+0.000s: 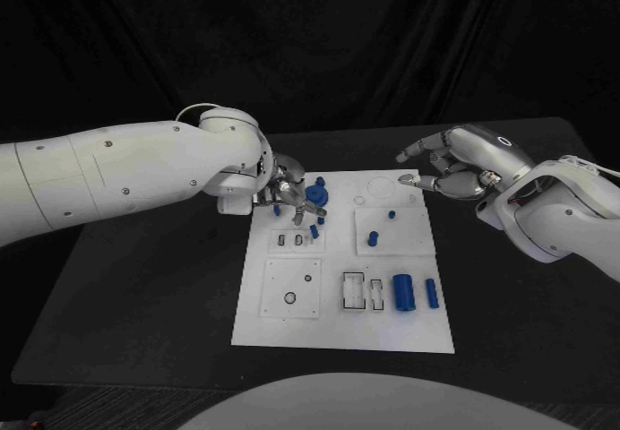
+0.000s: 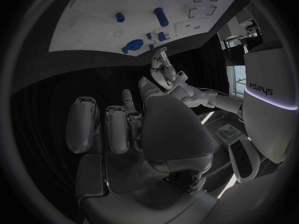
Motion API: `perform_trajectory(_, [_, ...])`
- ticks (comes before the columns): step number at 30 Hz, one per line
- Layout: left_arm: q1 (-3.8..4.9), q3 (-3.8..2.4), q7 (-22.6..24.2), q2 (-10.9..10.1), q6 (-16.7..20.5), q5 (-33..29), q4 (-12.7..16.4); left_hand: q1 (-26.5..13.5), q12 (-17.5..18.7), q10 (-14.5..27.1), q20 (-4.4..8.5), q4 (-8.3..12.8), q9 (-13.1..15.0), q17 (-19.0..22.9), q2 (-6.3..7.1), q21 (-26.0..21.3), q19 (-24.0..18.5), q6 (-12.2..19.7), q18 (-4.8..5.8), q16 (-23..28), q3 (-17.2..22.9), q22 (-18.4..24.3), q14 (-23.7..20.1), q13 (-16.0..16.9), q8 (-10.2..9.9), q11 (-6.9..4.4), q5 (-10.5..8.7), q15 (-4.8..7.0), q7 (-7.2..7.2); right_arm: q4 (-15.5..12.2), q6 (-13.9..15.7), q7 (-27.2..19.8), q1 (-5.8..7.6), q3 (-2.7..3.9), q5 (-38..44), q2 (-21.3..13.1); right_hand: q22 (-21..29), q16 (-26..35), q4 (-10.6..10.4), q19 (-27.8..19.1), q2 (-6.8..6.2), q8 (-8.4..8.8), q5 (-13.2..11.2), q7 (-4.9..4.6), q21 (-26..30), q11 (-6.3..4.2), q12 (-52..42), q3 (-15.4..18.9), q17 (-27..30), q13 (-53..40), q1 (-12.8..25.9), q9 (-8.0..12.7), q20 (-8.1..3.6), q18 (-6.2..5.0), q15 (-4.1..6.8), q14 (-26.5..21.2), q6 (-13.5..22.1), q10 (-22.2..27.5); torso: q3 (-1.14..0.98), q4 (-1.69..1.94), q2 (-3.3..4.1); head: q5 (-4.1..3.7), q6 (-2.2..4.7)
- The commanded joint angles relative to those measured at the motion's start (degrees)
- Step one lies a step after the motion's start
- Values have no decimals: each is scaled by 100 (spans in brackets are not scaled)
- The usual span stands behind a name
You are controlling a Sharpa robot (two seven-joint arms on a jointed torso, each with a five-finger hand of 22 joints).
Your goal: Assemble the parts on the task board
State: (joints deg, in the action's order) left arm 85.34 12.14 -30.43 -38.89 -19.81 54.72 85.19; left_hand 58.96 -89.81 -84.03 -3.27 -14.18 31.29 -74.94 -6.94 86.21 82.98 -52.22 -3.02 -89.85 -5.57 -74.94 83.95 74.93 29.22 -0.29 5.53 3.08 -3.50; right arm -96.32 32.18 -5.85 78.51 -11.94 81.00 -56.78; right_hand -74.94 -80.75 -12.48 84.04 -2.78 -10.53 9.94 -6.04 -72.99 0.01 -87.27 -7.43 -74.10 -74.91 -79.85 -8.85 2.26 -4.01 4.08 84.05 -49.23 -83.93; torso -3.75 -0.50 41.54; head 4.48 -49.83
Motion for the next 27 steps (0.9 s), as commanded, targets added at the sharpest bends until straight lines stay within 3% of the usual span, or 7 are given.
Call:
perform_trajectory(1, [9,-4,-20,33,-32,-212,-19,98,-19,-597,-27,99,19,-1506,-5,-47,-14,-67,67,-15,48,-639,605,1507,-122,9,105,-17,-22,8,-108,-15,-18,4,-2,-1,-1049,17,2,59,43,29,9,-16,32,28,28,20,3,-1032,32,11,25,53,-42,325,21,-325,-15,-15,11,28,-11])
perform_trajectory(9, [8,-3,84,114,37,-232,-118,186,-19,-597,-31,229,60,-1506,-7,-104,-71,-131,48,-15,150,-571,605,1507,-317,10,274,-18,-22,42,-170,15,-22,4,-2,-2,-1046,22,-9,56,47,42,-5,-18,40,30,30,33,14,-1029,61,20,27,51,-44,323,32,-324,-12,-11,6,51,-17])
perform_trajectory(21, [-2,-2,56,199,-131,-235,-212,192,-19,-597,-30,256,72,-1506,-39,-127,-92,-193,41,-15,199,-548,605,1507,-387,5,304,-17,-16,77,-211,3,-50,4,-2,30,-1048,22,-15,58,53,48,-14,-17,32,30,34,39,15,-1023,77,24,28,52,-44,323,35,-320,-14,-7,-1,71,-17])
perform_trajectory(27, [-11,-1,34,204,-198,-236,-244,176,-19,-597,-27,260,89,-1506,-58,-141,-104,-252,37,-15,221,-534,605,1507,-413,-1,307,-12,-5,79,-214,-5,-72,5,-2,31,-1048,22,-15,58,53,48,-14,-17,32,30,34,39,15,-1023,77,24,28,52,-44,323,35,-320,-12,-21,2,89,-17])
